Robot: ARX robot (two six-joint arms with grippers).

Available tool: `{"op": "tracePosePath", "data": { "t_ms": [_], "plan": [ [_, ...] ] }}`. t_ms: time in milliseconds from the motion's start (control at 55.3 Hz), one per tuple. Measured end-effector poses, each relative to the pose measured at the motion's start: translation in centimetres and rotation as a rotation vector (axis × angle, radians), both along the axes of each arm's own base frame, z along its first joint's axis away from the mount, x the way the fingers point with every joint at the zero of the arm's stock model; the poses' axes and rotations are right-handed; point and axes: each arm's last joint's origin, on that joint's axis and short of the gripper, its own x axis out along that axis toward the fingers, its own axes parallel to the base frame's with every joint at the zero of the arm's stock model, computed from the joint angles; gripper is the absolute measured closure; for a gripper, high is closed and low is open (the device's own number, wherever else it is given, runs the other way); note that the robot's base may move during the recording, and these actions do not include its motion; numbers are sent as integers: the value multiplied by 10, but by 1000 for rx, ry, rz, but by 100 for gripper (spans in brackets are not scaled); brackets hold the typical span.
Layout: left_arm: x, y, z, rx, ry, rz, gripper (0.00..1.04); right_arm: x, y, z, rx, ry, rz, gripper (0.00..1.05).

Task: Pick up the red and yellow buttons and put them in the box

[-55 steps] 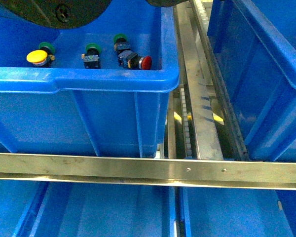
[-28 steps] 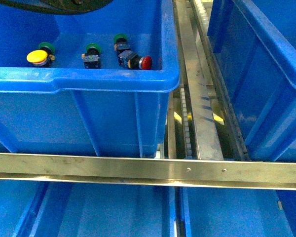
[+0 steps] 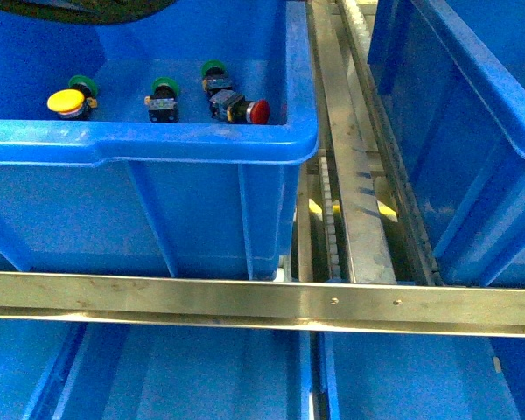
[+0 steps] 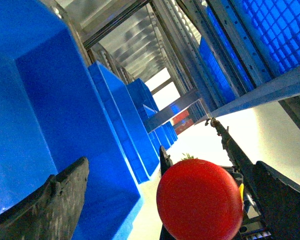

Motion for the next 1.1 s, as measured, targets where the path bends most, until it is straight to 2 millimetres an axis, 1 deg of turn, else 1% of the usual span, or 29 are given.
{"op": "tracePosePath", "data": {
  "t_ms": [163,271,343,470,560,597,651,687,723,741,795,868,886,904,922,940,994,1049,1067,1103],
  "plan": [
    [-11,8,23,-26,-61,7,8,5,0,-7,-49,34,-23,64],
    [-21,19,36,-33,-97,19,8,9,0,-12,-97,55,-38,64],
    [-30,35,43,-21,-119,45,8,12,-1,-16,-150,77,-56,64],
    [-43,64,45,38,-128,103,8,19,-6,-15,-255,107,-100,64],
    [-57,95,44,89,-137,175,8,23,-8,-8,-349,118,-132,64],
    [-67,115,45,105,-149,222,8,25,-7,-3,-401,124,-147,64],
    [-87,152,46,137,-162,305,8,25,-5,2,-478,131,-162,64],
    [-97,168,46,158,-170,352,8,24,-2,4,-531,142,-167,64],
    [-113,190,44,194,-176,422,8,23,1,3,-576,149,-160,64],
    [-116,194,43,203,-176,433,8,22,2,3,-594,152,-159,64],
    [-132,214,37,249,-187,488,8,20,6,3,-643,158,-156,64],
    [-154,237,24,292,-174,537,8,16,10,4,-700,161,-160,64],
    [-162,245,18,304,-167,567,8,14,10,4,-711,161,-163,64],
    [-166,248,15,311,-165,584,8,12,11,4,-722,166,-168,64],
    [-173,252,10,347,-147,688,11,10,12,4,-734,170,-178,64],
    [-180,253,3,413,-126,812,17,8,12,4,-740,171,-184,64],
    [-196,258,-21,579,-82,1017,27,4,13,4,-747,171,-193,64],
    [-211,261,-52,760,-81,1131,38,1,15,5,-761,170,-198,64],
    [-216,261,-62,793,-81,1151,42,1,15,5,-761,170,-197,64],
    [-221,262,-73,832,-103,1168,47,-1,16,4,-768,174,-200,64]
  ]
}}
